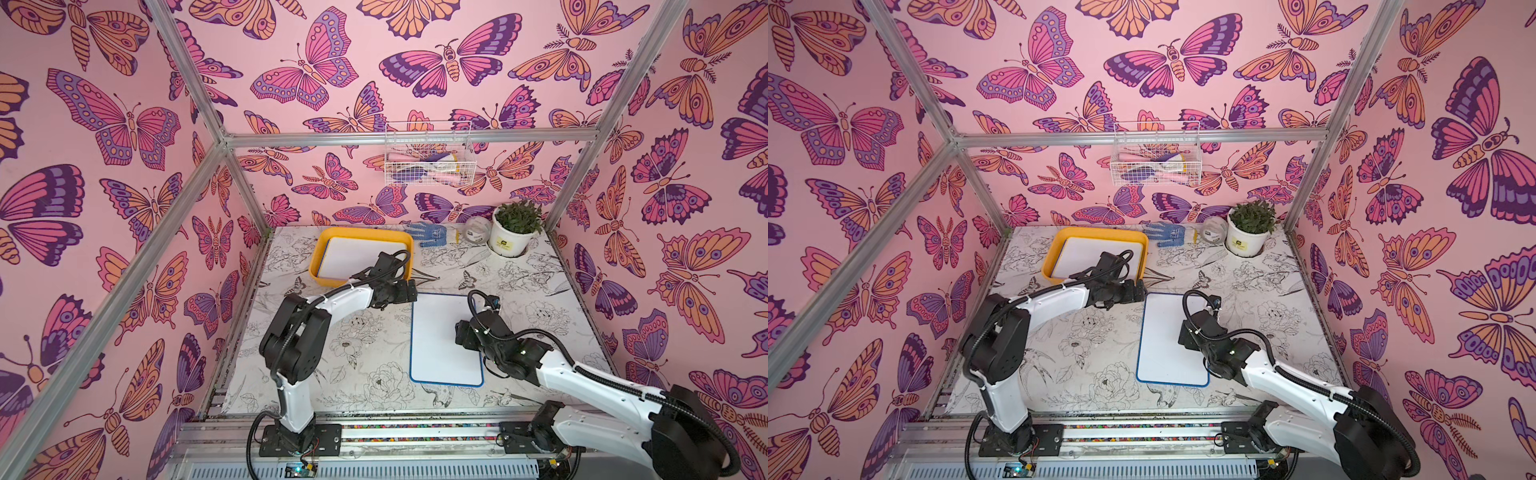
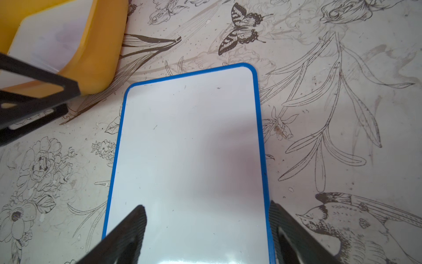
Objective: Put the whiteboard into the storage box
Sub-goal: Pick up the whiteboard at the center of the board.
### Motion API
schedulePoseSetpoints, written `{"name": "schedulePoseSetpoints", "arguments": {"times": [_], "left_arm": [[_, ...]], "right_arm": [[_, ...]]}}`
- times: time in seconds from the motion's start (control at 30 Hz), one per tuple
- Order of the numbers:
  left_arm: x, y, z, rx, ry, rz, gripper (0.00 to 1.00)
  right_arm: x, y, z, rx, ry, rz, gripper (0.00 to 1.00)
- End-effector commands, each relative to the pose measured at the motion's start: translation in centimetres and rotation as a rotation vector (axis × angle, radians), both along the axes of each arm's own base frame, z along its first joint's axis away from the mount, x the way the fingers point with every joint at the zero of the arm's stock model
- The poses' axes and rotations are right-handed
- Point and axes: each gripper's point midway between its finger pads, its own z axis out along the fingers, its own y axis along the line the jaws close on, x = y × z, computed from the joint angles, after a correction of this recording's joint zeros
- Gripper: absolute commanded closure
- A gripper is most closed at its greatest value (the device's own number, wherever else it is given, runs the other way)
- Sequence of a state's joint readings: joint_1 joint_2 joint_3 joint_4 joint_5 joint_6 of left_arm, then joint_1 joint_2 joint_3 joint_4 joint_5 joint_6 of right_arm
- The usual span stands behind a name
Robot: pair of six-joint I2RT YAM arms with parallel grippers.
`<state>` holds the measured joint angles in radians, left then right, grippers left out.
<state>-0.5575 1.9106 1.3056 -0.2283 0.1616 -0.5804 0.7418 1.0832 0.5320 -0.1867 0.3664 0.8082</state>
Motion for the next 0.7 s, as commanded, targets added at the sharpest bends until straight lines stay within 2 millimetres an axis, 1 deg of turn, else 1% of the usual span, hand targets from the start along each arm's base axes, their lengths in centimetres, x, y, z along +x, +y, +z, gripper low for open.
{"name": "schedulePoseSetpoints", "arguments": {"times": [0.0, 0.07, 0.13, 0.2, 0.27, 0.3, 0.37, 0.47, 0.53, 0.67], "left_arm": [[2.4, -2.2, 1.2, -0.041, -0.064, -0.029, 0.03], [3.2, -3.1, 1.8, -0.066, -0.069, -0.029, 0.04], [3.2, -3.9, 2.3, -0.080, -0.080, -0.049, 0.04], [2.4, -4.3, 2.7, -0.078, -0.086, -0.071, 0.04], [1.1, -4.0, 2.8, -0.059, -0.085, -0.082, 0.04], [0.2, -3.6, 2.8, -0.049, -0.080, -0.083, 0.03], [-1.8, -2.0, 2.5, -0.011, -0.071, -0.060, 0.03], [-5.2, 0.4, 2.1, 0.057, -0.043, -0.034, 0.03], [-7.5, 1.9, 2.1, 0.088, -0.045, -0.006, 0.03], [-10.7, 3.5, 1.6, 0.134, -0.036, 0.060, 0.02]], "right_arm": [[0.1, -0.7, 0.2, -0.013, -0.016, -0.026, 0.14], [-0.1, -0.9, -0.1, -0.026, -0.007, -0.025, 0.14], [-0.2, -1.0, -0.4, -0.037, -0.001, -0.020, 0.13], [-0.1, -1.0, -0.7, -0.048, 0.009, -0.017, 0.13], [0.0, -1.1, -1.1, -0.061, 0.029, -0.023, 0.13], [0.1, -1.1, -1.4, -0.065, 0.045, -0.025, 0.13], [0.2, -1.3, -1.9, -0.067, 0.066, -0.045, 0.12], [0.6, -1.4, -2.7, -0.047, 0.086, -0.073, 0.12], [0.9, -1.4, -3.3, -0.039, 0.103, -0.080, 0.11], [1.5, -1.3, -4.1, -0.052, 0.122, -0.092, 0.10]]}}
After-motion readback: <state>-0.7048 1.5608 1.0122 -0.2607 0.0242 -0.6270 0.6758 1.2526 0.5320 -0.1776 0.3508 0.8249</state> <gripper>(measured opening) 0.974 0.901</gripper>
